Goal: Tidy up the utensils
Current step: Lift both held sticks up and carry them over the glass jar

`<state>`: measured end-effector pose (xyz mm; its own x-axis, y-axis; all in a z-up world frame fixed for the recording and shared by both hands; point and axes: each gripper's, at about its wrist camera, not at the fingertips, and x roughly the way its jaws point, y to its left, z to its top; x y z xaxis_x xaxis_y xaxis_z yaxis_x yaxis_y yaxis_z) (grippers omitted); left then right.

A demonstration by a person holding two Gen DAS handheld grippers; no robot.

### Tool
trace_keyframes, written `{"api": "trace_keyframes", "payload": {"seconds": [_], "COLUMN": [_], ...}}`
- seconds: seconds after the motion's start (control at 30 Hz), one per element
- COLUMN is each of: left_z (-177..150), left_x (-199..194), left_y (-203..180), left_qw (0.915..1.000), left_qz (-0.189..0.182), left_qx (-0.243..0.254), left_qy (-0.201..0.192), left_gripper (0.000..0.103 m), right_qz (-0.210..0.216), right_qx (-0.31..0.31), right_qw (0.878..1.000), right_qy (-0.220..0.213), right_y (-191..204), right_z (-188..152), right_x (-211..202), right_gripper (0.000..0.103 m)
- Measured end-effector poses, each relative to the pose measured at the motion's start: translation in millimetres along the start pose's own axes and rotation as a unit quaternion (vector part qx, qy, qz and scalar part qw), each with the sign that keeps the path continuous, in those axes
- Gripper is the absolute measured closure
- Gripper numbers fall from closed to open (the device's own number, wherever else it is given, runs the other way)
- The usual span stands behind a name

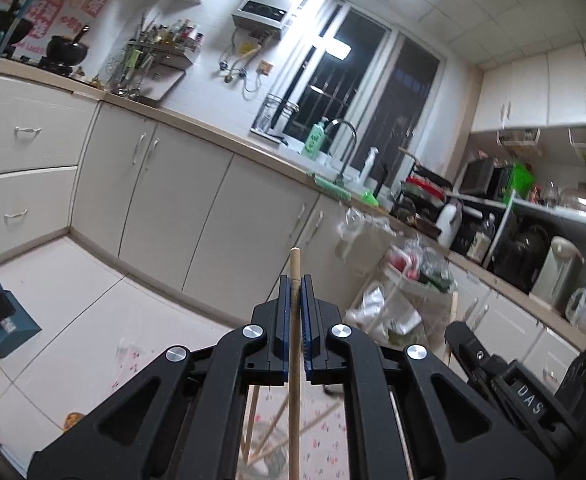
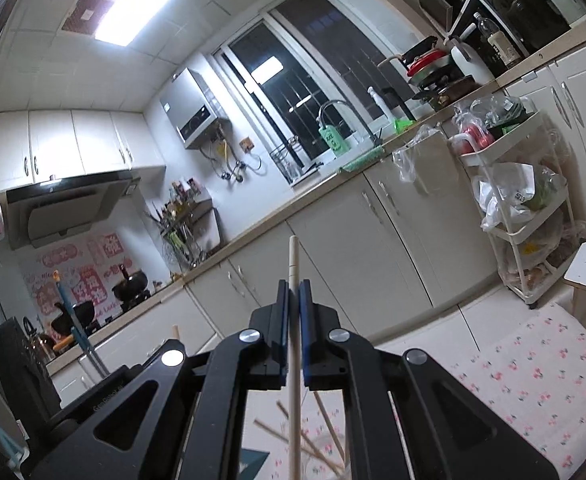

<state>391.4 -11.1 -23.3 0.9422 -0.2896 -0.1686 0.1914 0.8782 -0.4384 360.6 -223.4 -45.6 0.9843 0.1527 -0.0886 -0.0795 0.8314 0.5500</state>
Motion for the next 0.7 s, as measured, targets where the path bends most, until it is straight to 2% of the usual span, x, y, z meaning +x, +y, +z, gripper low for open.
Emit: {"api": "trace_keyframes", "payload": {"seconds": [0.33, 0.57, 0.7], "left_z": [-8.4, -15.0, -25.8], "left_x": [35.0, 51.4, 60.7], "left_y": [24.2, 36.2, 36.5], "left_qw": [0.9986, 0.9976, 0.9977], "left_qz": [0.034, 0.04, 0.044], "left_qx": [-0.017, -0.027, -0.021], "left_qy": [-0.038, -0.05, -0.048], "left_gripper": [0.098, 0.098, 0.098], "right_qz": [0.006, -0.006, -0.013], "right_qx": [-0.022, -0.053, -0.066], "right_qw": [1.0, 0.998, 0.997], "right_qy": [-0.015, -0.034, -0.028], "right_y": [3.2, 6.0, 4.7], "right_z": [-23.2, -36.7, -46.9], "right_x": [48.3, 65.0, 75.0], "right_gripper": [0.097, 0.097, 0.097]}}
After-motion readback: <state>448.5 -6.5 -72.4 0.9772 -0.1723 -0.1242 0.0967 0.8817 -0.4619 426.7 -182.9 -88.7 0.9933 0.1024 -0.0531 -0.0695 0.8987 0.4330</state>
